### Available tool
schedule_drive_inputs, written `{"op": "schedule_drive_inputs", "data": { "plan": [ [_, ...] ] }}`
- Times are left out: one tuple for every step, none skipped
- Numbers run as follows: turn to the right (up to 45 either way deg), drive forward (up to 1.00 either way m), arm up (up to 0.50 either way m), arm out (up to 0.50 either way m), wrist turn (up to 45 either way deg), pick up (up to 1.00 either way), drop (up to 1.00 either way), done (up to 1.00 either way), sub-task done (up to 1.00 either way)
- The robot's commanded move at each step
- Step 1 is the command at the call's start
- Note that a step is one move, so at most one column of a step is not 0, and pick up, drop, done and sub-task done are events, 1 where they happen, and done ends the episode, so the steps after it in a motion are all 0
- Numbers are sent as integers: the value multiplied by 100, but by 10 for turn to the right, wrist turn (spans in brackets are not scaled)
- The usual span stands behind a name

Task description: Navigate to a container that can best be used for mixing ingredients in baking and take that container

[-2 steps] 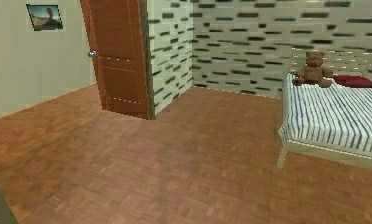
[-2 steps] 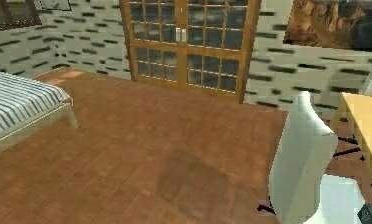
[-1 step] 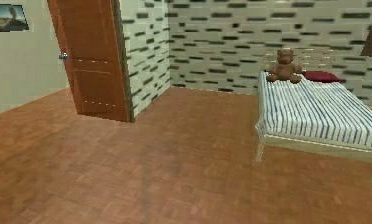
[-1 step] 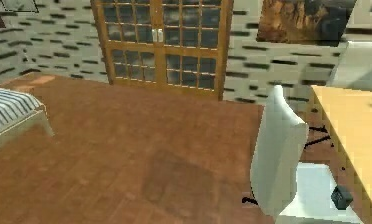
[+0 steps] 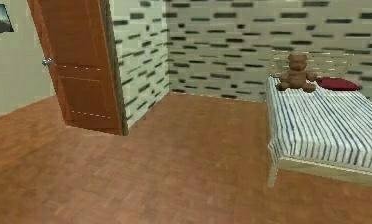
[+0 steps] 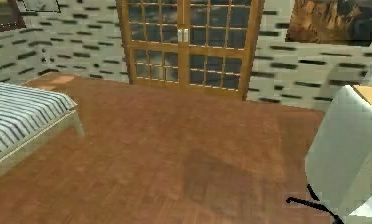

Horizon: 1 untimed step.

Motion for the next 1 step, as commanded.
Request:
{"op": "schedule_drive_inputs", "data": {
  "plan": [
    [-450, 0, 0, 0, 0, 0, 0, 0, 0]
  ]
}}
